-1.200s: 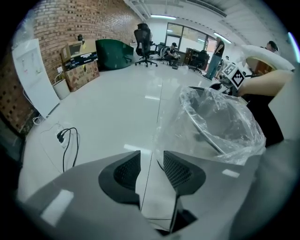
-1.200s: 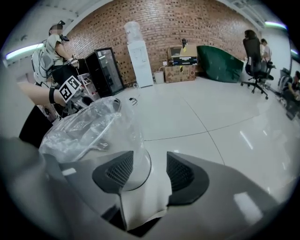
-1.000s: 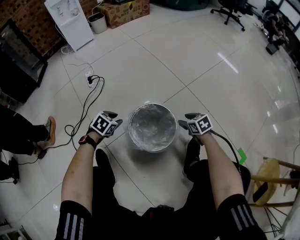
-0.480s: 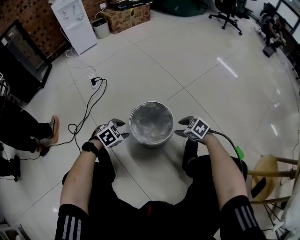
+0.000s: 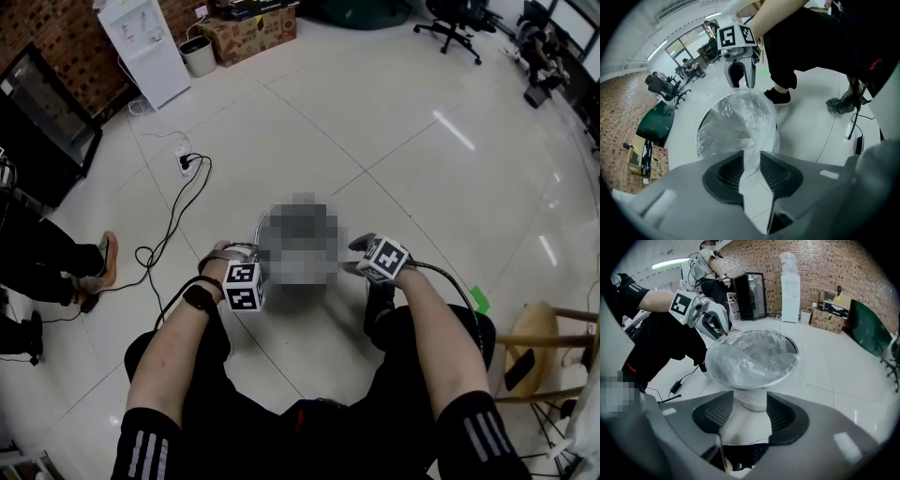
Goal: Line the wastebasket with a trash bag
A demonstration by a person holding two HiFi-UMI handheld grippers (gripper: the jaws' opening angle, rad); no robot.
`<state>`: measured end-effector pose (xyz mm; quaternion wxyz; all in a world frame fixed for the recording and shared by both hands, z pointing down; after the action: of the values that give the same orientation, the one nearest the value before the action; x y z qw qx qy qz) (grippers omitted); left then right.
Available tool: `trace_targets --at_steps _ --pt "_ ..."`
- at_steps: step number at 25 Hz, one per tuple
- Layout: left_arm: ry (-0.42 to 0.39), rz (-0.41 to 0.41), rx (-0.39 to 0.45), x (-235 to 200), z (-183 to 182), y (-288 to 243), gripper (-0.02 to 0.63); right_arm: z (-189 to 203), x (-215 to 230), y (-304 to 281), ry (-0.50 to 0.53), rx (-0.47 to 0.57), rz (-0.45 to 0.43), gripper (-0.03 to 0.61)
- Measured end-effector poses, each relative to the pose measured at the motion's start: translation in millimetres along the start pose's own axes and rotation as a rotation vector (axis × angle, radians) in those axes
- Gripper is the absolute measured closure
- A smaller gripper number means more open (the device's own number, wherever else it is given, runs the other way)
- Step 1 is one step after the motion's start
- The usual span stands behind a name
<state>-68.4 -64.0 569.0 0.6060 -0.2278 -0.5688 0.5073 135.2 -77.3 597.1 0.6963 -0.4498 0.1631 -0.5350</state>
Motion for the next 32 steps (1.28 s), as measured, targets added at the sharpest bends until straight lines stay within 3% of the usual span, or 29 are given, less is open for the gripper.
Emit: trace_targets --at_steps 2,8,13,21,26,32 --pt "-0.004 -0.013 -0.006 -0.2 2.5 -1.6 0.614 -1.6 1.5 -1.8 0.010 -0.001 -0.001 0.347" --pt "0.056 0.023 0.021 10.3 1.9 25.2 0.614 8.5 -1.0 -4.9 0.007 -0.045 -0.021 0.347" --pt "0.119 0.077 0.052 39.3 -0.9 33.8 0.614 9.9 -1.8 -7.2 -0.023 -0.021 -0.032 0.347" --pt "0.118 0.150 0.048 74.9 -8.2 10.3 0.607 7.3 4.1 -2.5 -0.084 0.040 -0.041 0.347" --pt "0.236 0.164 0.062 68.1 -5.0 -2.2 0.545 10.3 4.7 -19.5 -0.043 0.022 -0.034 0.347" --pt "0.451 0.129 0.035 60.5 16.2 -15.5 0.495 16.2 10.2 -32.7 -0.073 0.015 -0.049 0.347"
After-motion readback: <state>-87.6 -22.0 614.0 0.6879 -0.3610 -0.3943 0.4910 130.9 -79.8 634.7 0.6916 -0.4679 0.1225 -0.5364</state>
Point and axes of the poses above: the fingertips, and each gripper's own axes: y backward along the fingers, x to its right, z out of its underside, the point moved 4 cm from there along y, backward along the fingers, and after that the axes turned 8 degrees about -z, right-handed, at the moved point
